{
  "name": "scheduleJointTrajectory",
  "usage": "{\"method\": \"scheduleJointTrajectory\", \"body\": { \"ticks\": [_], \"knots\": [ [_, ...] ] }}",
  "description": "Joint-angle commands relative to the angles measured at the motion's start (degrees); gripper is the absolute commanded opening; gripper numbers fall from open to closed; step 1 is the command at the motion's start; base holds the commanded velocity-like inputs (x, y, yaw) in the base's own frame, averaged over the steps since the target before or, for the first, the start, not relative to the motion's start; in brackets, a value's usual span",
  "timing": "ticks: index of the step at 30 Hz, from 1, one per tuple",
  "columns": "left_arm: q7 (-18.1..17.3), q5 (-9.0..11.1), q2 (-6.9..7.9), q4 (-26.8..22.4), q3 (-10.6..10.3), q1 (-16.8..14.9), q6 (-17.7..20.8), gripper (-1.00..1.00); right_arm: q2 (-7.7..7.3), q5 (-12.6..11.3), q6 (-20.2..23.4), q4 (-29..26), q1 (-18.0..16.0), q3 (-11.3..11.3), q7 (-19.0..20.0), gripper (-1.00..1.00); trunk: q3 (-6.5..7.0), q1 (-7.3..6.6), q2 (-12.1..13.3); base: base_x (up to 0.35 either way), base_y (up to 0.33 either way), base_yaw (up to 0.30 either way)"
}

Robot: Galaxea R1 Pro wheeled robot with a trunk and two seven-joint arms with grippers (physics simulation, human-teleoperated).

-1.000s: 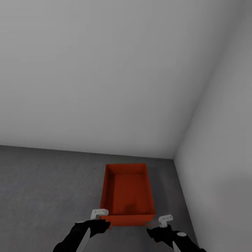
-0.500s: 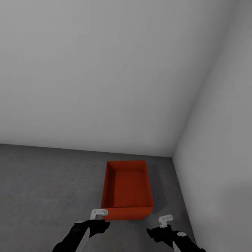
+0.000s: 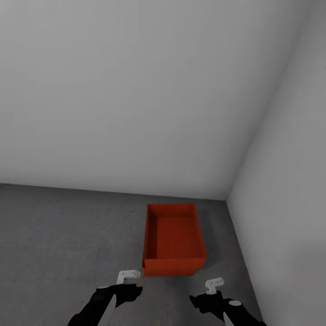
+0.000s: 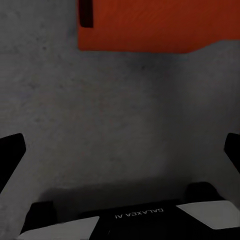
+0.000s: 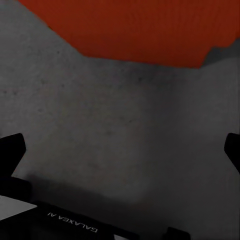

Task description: Move the two storage containers from the living room to the garage. In the garage, place one container on the floor and stack the other container on top of it (either order is fine).

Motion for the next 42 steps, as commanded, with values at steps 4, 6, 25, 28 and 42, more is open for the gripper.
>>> {"method": "scheduleJointTrajectory", "body": {
  "ticks": [4,6,25,28,42],
  "knots": [
    [0.1,0.5,0.0,0.0,-0.1,0.0,0.3,1.0,-0.04,-0.3,0.4,-0.1,0.0,0.2,0.1,1.0,0.67,-0.91,1.6,-0.236,0.197,0.0],
    [0.1,0.5,-0.04,0.0,-0.1,0.0,0.3,1.0,-0.04,-0.3,0.4,-0.1,0.0,0.2,0.0,1.0,1.03,-1.35,2.4,-0.252,0.175,0.0],
    [0.1,0.5,-0.01,0.0,-0.1,0.0,0.3,1.0,-0.04,-0.4,0.4,-0.1,0.0,0.2,0.0,1.0,4.44,-5.52,10.0,-0.3,0.078,0.0],
    [0.1,0.5,-0.04,0.0,-0.1,0.0,0.3,1.0,-0.04,-0.4,0.4,-0.1,0.0,0.2,0.0,1.0,4.98,-6.18,11.2,-0.338,0.001,0.0],
    [0.8,-0.3,6.05,10.8,0.5,0.0,-7.1,1.0,-1.08,-0.7,-0.8,4.1,0.0,0.0,-3.1,1.0,7.49,-9.25,16.8,-0.062,0.0,0.0]
  ]
}}
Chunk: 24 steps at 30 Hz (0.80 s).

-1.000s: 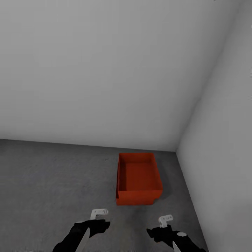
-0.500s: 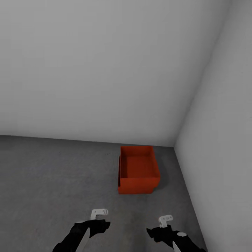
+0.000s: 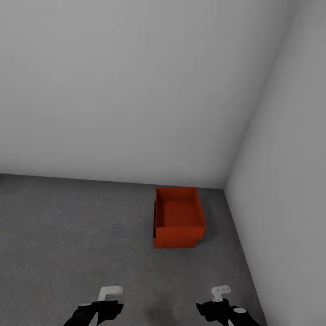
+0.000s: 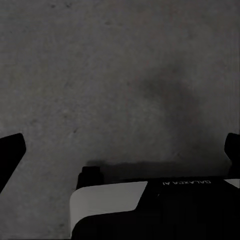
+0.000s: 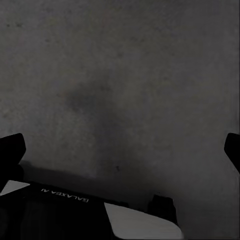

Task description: Move the two storage containers from the living room to the garage. In the garage, place one container on the floor and stack the other container on top of it (either order is fine).

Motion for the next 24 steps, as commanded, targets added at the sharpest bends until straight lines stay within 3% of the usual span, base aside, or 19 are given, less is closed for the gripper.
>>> {"method": "scheduleJointTrajectory", "body": {
  "ticks": [1,6,8,13,20,24],
  "knots": [
    [0.0,0.5,1.65,4.6,-0.2,0.0,-3.7,1.0,-0.49,-0.3,-2.3,2.6,0.0,0.4,-0.9,1.0,0.13,-0.22,0.4,0.0,0.0,0.0],
    [1.2,0.6,4.17,17.0,-0.2,0.0,-16.4,1.0,-0.97,-0.3,-9.6,10.9,0.0,0.6,-6.0,1.0,1.03,-1.32,2.4,0.0,0.0,0.0],
    [3.4,0.7,4.66,21.8,-0.3,0.0,-21.2,1.0,-1.07,-0.3,-10.9,13.9,0.0,0.7,-8.5,1.0,1.39,-1.76,3.2,0.0,0.0,0.0],
    [9.0,0.8,5.0,29.5,-0.3,0.0,-29.0,1.0,-1.2,-0.2,-12.1,19.0,0.0,0.7,-10.2,1.0,2.29,-2.85,5.2,0.0,0.0,0.0],
    [11.7,0.9,5.21,33.5,-0.3,0.9,-34.1,1.0,-1.28,0.0,-15.7,21.9,0.6,0.8,-10.6,1.0,3.54,-4.39,8.0,0.0,0.0,0.0],
    [11.6,1.1,6.66,33.9,-0.3,1.4,-34.6,1.0,-1.54,0.2,-16.2,22.1,0.7,0.8,-10.6,1.0,4.26,-5.27,9.6,0.0,0.0,0.0]
  ]
}}
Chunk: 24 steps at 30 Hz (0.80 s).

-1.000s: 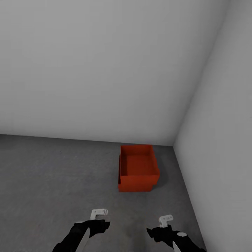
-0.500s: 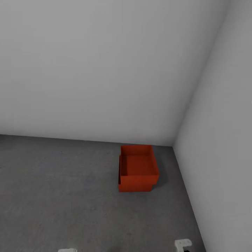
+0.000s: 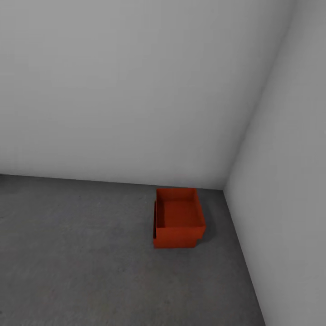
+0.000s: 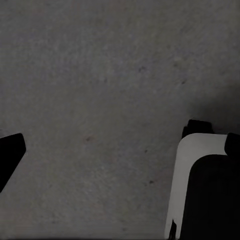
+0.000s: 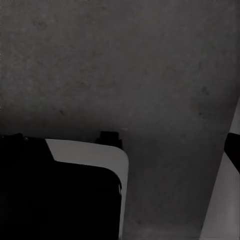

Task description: Move the two storage containers from the living room to the garage. In the garage, place one container on the floor and stack the other container on top of it (either order is fine).

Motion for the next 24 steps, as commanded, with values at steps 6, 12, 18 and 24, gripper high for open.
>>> {"method": "scheduleJointTrajectory", "body": {
  "ticks": [6,12,18,24],
  "knots": [
    [-0.3,0.5,0.07,0.3,-0.2,0.0,-0.1,1.0,0.21,-0.5,-0.2,0.3,-0.1,0.2,0.2,1.0,1.01,-1.31,2.4,0.0,0.0,0.0],
    [-0.4,0.6,0.03,0.3,-0.2,0.1,0.1,1.0,0.34,-0.6,0.0,0.4,-0.1,0.2,0.2,1.0,2.09,-2.62,4.8,0.0,0.0,0.0],
    [-0.3,0.6,-0.16,0.2,-0.2,0.1,0.1,1.0,0.48,-0.7,0.0,0.4,-0.1,0.2,0.3,1.0,3.17,-3.94,7.2,0.0,0.0,0.0],
    [-0.1,0.6,-0.06,0.3,-0.2,0.1,-0.1,1.0,0.5,-0.7,0.0,0.4,-0.1,0.2,0.3,1.0,4.24,-5.26,9.6,0.0,0.0,0.0]
  ]
}}
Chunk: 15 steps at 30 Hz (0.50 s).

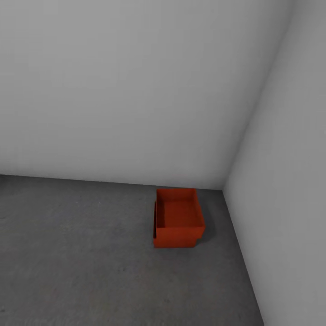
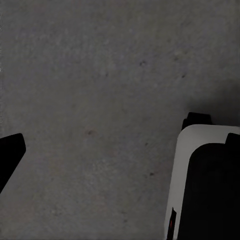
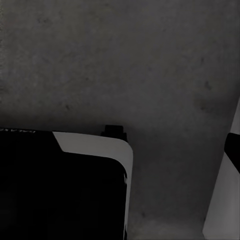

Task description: Move the two storage containers from the living room to the garage. In the garage, place one container on the floor and stack the other container on top of it (either order is fine).

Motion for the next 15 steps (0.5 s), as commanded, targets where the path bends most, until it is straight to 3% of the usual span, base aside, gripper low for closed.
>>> {"method": "scheduleJointTrajectory", "body": {
  "ticks": [1,8,15],
  "knots": [
    [-0.1,0.5,-0.04,0.3,-0.2,0.0,-0.5,1.0,0.0,-0.3,-0.4,0.3,-0.1,0.4,0.2,1.0,0.1,-0.2,0.3,0.0,0.0,0.0],
    [-0.2,0.5,-0.58,0.3,-0.2,0.1,-0.5,1.0,0.0,-0.3,-0.4,0.3,-0.1,0.4,0.2,1.0,1.35,-1.73,3.1,0.0,0.0,0.0],
    [0.4,0.4,-1.32,0.3,-0.2,0.1,-0.8,1.0,0.0,-0.3,-0.4,0.3,-0.1,0.4,0.2,1.0,1.35,-1.74,3.1,0.0,0.0,0.0]
  ]
}}
